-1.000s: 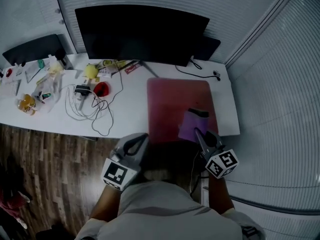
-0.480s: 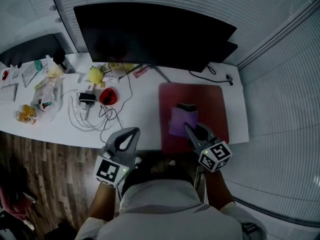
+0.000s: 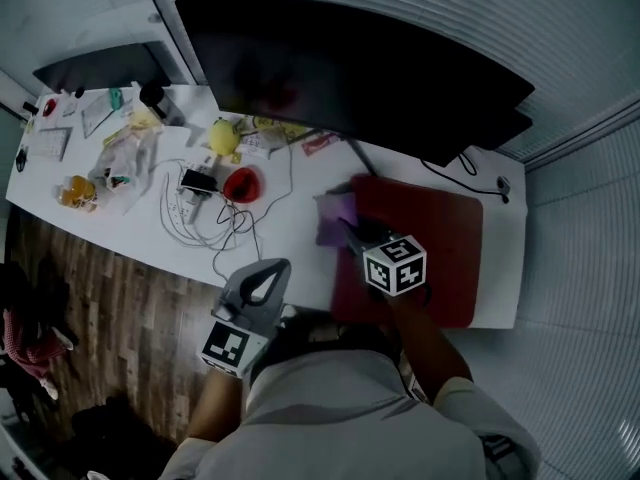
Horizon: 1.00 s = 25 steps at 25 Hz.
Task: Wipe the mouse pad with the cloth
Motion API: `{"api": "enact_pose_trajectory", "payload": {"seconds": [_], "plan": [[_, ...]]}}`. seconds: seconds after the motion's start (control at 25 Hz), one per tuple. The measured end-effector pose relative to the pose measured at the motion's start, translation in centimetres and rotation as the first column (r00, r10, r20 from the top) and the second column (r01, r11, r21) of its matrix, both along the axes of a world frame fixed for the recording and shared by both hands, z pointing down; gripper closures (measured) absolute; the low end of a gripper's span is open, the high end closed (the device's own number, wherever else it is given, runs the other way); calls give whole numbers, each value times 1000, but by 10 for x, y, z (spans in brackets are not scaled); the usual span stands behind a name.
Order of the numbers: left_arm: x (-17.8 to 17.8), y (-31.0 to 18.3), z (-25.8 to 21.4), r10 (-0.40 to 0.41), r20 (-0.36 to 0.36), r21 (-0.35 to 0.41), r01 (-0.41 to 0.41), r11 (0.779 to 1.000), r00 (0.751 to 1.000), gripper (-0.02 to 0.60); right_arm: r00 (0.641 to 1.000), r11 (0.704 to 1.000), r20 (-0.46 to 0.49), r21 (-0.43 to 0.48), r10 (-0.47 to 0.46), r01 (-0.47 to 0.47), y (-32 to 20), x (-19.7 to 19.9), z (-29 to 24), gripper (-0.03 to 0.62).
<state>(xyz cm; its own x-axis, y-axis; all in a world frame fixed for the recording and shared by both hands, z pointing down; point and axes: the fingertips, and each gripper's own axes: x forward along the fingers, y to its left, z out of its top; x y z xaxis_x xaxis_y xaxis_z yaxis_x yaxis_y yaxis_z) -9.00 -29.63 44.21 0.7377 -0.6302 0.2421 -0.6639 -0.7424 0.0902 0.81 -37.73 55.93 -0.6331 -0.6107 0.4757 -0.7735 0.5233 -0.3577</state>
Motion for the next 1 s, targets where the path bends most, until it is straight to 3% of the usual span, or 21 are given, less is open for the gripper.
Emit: {"api": "enact_pose_trajectory", "payload": {"seconds": [0.12,0.24,0.36,0.52,0.84,1.0], "plan": [[13,-3,1,-58,26,-9,58,998,998,580,999,998,-5,-39,-47,46,-27,-5,25,549],[32,-4,7,-99,39,-21,99,995,994,578,995,993,-68,-100,-71,64,-48,3,67,549],[54,-4,12,-124,47,-30,126,992,991,579,988,985,-133,-161,-76,54,-59,28,105,549],[84,-6,18,-137,47,-31,139,990,989,579,987,977,-148,-214,-58,26,-57,68,130,549],[158,-6,20,-65,23,-25,66,998,998,578,971,968,-227,-217,73,-124,-47,187,150,549],[189,0,21,-2,18,-19,2,1000,1000,579,931,938,-299,-209,209,-278,-25,273,151,549]]}}
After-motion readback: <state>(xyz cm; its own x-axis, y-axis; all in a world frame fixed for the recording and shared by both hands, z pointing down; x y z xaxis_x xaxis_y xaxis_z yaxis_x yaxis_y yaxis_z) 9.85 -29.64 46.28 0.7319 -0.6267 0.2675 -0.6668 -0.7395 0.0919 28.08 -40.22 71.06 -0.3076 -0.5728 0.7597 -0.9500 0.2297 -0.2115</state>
